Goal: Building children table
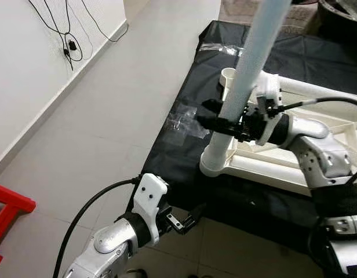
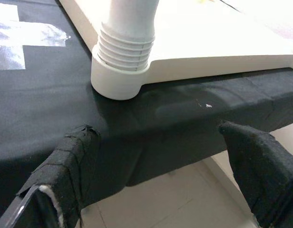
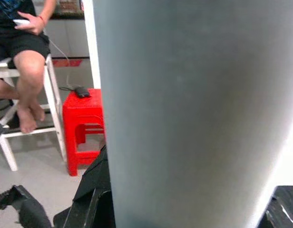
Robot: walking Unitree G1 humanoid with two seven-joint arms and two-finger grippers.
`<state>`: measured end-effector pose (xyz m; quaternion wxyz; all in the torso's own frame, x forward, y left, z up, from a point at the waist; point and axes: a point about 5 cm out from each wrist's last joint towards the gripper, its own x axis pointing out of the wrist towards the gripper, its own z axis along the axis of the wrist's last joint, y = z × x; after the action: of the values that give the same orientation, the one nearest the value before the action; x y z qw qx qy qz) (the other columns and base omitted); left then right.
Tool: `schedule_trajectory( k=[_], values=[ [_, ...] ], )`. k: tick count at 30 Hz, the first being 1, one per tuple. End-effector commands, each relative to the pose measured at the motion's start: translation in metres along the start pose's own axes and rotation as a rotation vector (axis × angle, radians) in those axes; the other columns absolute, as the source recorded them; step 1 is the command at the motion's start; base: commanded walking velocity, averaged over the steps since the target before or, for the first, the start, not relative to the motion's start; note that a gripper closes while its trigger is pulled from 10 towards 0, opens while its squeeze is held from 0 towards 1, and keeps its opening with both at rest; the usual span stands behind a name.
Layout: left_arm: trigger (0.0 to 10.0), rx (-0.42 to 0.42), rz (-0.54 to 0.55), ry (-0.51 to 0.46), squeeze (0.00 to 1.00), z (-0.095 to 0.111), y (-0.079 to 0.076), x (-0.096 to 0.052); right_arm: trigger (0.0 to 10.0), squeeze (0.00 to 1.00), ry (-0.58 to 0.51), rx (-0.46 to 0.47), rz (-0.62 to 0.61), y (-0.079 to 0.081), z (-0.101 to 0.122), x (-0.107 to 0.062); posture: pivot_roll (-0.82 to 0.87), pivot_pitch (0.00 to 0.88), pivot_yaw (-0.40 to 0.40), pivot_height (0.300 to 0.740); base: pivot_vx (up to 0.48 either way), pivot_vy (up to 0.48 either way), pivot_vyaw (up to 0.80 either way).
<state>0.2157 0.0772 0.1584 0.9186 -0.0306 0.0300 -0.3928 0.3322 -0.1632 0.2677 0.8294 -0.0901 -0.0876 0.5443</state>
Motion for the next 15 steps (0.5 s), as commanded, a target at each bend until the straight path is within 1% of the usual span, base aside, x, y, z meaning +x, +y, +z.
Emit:
schedule_trajectory(
  k=[1,4,5,6,7,8,10,11,12,13,14,15],
  values=[
    [10.0,0.004,-0.009,0.016,0.00,-0.001,-0.003,-0.001,10.0,0.00,0.186,0.116,-0.072,0.003,-0.049,-0.005,0.10,0.259,-0.078,0.740,0.000,0.000,0.00],
    [10.0,0.006,-0.009,0.015,0.00,-0.001,-0.003,-0.001,10.0,0.00,0.191,0.122,-0.099,0.002,-0.051,-0.004,0.09,0.260,-0.077,0.740,0.000,0.000,0.00],
    [10.0,0.007,-0.009,0.014,0.00,-0.001,-0.004,-0.001,10.0,0.00,0.198,0.124,-0.177,-0.003,-0.055,-0.003,0.09,0.259,-0.078,0.740,0.000,0.000,0.00],
    [10.0,0.007,-0.009,0.014,0.00,-0.001,-0.004,-0.001,10.0,0.00,0.198,0.124,-0.177,-0.003,-0.055,-0.003,0.09,0.259,-0.078,0.740,0.000,0.000,0.00],
    [10.0,0.008,-0.009,0.014,0.00,-0.001,-0.004,-0.001,10.0,0.00,0.193,0.127,-0.216,-0.005,-0.056,-0.004,0.09,0.259,-0.079,0.740,0.000,0.000,0.00],
    [10.0,0.008,-0.009,0.014,0.00,-0.001,-0.004,-0.001,10.0,0.00,0.193,0.127,-0.216,-0.005,-0.056,-0.004,0.09,0.259,-0.079,0.740,0.000,0.000,0.00],
    [10.0,0.008,-0.010,0.013,0.00,-0.001,-0.004,0.000,10.0,0.00,0.175,0.163,-0.347,-0.012,-0.060,-0.009,0.09,0.257,-0.078,0.740,0.000,0.000,0.00],
    [10.0,0.008,-0.010,0.013,0.00,-0.001,-0.004,0.000,10.0,0.00,0.175,0.163,-0.347,-0.012,-0.060,-0.009,0.09,0.257,-0.078,0.740,0.000,0.000,0.00],
    [10.0,0.008,-0.009,0.013,0.00,-0.001,-0.004,0.000,10.0,0.00,0.170,0.179,-0.400,-0.015,-0.062,-0.012,0.09,0.258,-0.081,0.740,0.000,0.000,0.00],
    [10.0,0.008,-0.009,0.013,0.00,-0.001,-0.004,0.000,10.0,0.00,0.170,0.179,-0.400,-0.015,-0.062,-0.012,0.09,0.258,-0.081,0.740,0.000,0.000,0.00],
    [10.0,0.008,-0.009,0.013,0.00,-0.001,-0.004,0.000,10.0,0.00,0.165,0.200,-0.461,-0.016,-0.066,-0.016,0.09,0.258,-0.081,0.740,0.000,0.000,0.00],
    [10.0,0.008,-0.009,0.013,0.00,-0.001,-0.004,0.000,10.0,0.00,0.165,0.200,-0.461,-0.016,-0.066,-0.016,0.09,0.258,-0.081,0.740,0.000,0.000,0.00]
  ],
)
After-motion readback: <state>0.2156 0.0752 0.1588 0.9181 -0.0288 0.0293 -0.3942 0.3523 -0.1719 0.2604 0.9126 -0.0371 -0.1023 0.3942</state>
